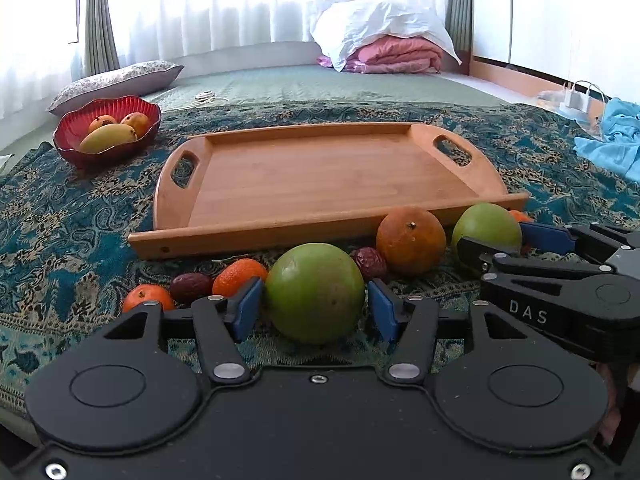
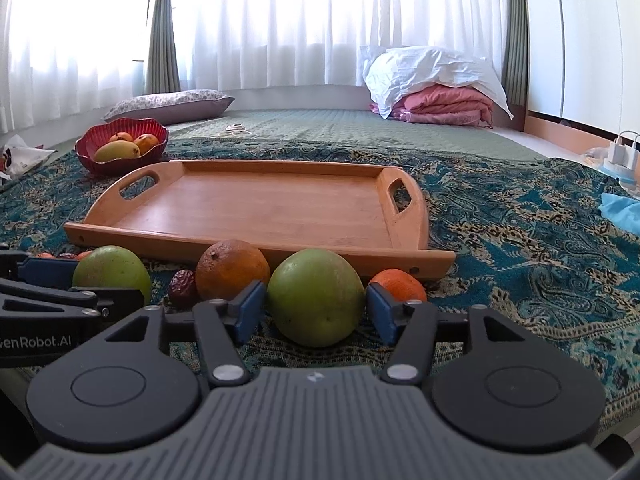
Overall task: Organize fruits
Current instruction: 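Move the left tool to a large green pomelo while the right tool approaches another green fruit, then close the left tool on the green pomelo while the right tool grips its green fruit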
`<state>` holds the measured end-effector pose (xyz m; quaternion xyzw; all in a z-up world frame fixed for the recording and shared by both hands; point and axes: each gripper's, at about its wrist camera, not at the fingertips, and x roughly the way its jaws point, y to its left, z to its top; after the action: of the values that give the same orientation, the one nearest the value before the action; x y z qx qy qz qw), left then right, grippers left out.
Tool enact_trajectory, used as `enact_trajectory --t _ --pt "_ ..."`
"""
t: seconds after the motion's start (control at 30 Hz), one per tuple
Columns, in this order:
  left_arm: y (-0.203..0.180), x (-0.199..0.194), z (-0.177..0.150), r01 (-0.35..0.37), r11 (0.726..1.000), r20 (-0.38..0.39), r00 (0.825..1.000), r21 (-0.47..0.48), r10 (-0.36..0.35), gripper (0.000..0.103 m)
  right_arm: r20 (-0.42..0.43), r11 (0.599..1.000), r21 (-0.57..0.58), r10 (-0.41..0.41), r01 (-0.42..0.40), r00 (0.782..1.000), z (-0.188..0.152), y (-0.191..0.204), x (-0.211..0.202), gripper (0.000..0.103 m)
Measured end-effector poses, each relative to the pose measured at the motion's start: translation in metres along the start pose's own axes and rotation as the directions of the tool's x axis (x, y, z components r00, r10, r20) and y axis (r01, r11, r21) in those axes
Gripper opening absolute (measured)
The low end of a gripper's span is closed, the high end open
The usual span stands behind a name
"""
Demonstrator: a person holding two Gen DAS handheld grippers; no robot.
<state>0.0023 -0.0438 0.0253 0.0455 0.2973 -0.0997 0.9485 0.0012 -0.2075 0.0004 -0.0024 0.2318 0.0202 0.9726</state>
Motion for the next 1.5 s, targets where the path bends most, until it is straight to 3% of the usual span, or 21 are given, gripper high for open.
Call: enact_trajectory --t 0.2,0.27,0.37,0.87,1.03,1.17,1.5 --pt "-0.003 0.001 0.002 -0.021 1.000 0.009 1.000 0.014 0.021 0.054 -0.001 0.999 -0.041 -0.012 0.012 1.000 0.000 0.005 0.006 0.072" --pt "-0.005 -0.001 0.002 -0.036 0.999 0.005 0.999 0.012 0.036 0.054 -0.004 0.999 -0.047 -0.020 0.019 1.000 0.001 0.006 0.006 0.060" --pt "-0.004 -0.007 0.001 -0.041 0.999 0.006 0.999 -0.021 0.041 0.053 -0.004 0.999 -0.045 -0.022 0.022 1.000 0.002 0.007 0.003 0.059" --pt "0.001 -0.019 -0.012 -0.035 0.998 0.016 0.999 -0.043 0.036 0.054 -0.001 1.000 0.012 -0.005 0.005 1.000 -0.009 0.005 -0.034 0.059" --pt "-0.002 -0.016 -0.012 -0.044 0.998 0.024 0.999 -0.040 0.045 0.056 0.002 1.000 0.001 -0.016 0.016 1.000 -0.012 0.008 -0.032 0.060" --pt "0.001 -0.011 -0.013 -0.047 0.996 0.018 0.999 -0.074 0.048 0.069 0.005 1.000 -0.003 -0.029 0.029 1.000 -0.014 0.008 -0.028 0.062" --pt "0.004 -0.007 -0.018 -0.027 0.995 0.012 1.000 -0.100 0.028 0.067 0.011 0.999 0.004 -0.043 0.043 0.999 -0.019 0.006 -0.022 0.061"
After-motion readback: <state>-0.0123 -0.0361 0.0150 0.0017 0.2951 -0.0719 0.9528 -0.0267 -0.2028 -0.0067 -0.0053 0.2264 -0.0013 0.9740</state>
